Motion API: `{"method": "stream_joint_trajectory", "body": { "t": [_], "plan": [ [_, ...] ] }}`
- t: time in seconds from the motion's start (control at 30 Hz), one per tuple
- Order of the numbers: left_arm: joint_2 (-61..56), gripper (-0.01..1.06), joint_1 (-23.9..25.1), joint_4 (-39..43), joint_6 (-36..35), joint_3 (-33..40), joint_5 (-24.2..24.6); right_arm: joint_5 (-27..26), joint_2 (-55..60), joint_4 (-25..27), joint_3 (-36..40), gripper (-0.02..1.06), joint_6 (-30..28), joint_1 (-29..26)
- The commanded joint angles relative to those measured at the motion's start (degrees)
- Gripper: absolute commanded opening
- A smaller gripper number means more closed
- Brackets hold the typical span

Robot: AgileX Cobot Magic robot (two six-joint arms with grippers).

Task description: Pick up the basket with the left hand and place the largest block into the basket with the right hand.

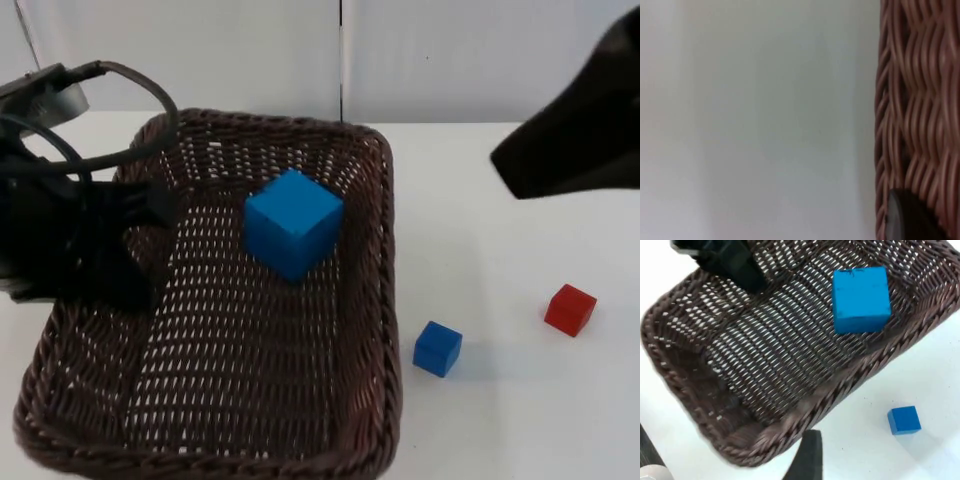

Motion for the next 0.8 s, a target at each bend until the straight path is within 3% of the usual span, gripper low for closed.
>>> {"method": "stream_joint_trajectory", "body": {
  "t": [0.0,0.3,0.77],
  "plan": [
    [1.1,0.00,-0.2,-2.5,0.1,0.0,-3.4,-0.5,-1.8,0.2,0.9,0.74,0.5,0.0],
    [13.3,0.00,-0.2,-5.9,5.4,-1.9,-10.9,-0.2,-6.8,0.2,5.8,0.74,0.5,0.0],
    [23.9,0.00,-0.2,-5.9,6.1,-13.5,-9.7,-0.7,-7.6,-0.1,9.3,0.74,0.5,0.0]
  ]
}}
